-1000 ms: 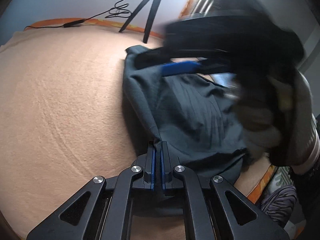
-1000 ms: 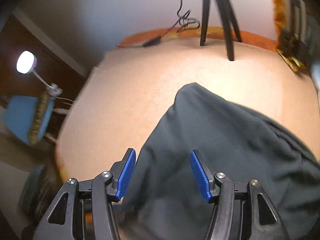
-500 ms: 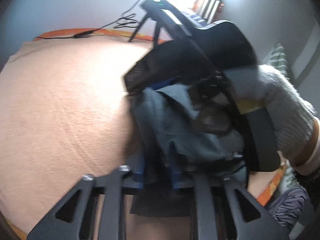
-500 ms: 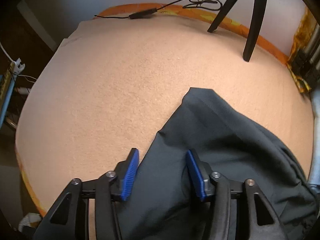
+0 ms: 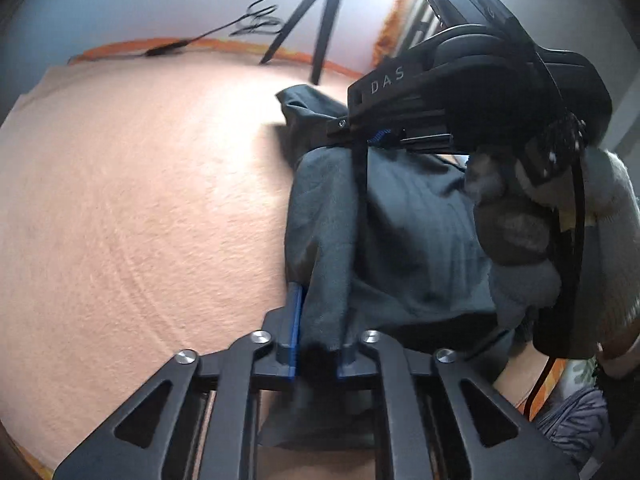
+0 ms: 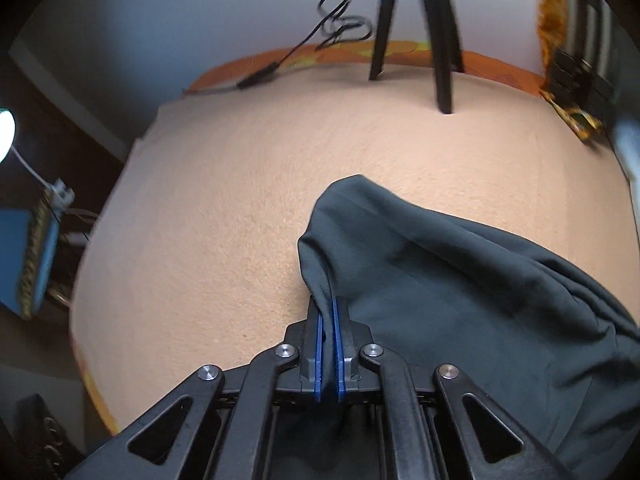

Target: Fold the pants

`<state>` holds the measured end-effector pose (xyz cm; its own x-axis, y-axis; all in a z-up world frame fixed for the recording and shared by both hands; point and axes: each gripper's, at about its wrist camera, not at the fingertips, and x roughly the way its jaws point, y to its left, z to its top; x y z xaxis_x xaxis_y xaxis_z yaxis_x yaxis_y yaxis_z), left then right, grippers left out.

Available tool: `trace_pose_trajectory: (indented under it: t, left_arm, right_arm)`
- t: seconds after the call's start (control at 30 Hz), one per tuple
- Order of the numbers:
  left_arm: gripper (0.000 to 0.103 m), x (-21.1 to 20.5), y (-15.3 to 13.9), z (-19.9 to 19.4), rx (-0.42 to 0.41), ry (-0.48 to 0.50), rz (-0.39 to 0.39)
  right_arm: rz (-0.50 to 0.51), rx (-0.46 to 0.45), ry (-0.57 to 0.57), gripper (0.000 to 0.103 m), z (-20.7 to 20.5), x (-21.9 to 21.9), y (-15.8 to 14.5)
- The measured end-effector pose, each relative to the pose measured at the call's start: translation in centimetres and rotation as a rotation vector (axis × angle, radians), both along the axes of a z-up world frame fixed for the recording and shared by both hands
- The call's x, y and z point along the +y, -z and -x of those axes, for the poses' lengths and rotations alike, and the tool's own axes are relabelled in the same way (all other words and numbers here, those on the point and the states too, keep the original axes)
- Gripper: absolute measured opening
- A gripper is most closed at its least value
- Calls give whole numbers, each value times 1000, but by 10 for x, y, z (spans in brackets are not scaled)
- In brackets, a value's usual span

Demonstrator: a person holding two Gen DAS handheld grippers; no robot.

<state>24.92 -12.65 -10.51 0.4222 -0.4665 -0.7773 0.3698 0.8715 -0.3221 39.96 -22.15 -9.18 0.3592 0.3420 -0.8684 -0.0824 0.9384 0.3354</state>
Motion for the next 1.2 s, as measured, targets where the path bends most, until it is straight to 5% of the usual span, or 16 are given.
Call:
trace_pose_trajectory:
  t: [0.43,0.77,1.2]
  left_arm:
    - [6,-95,-58,42,-204,198,-3]
    - [6,-181,-64,54,-211,342,57]
    - [6,-300,-50,77,-134,503,152]
  right_arm:
    - [-208,-103,135,1,35,-103,-35]
    - [-247,-166,236,1,72,-195,-51]
    - [-176,-200,365,1,137,-326,-52]
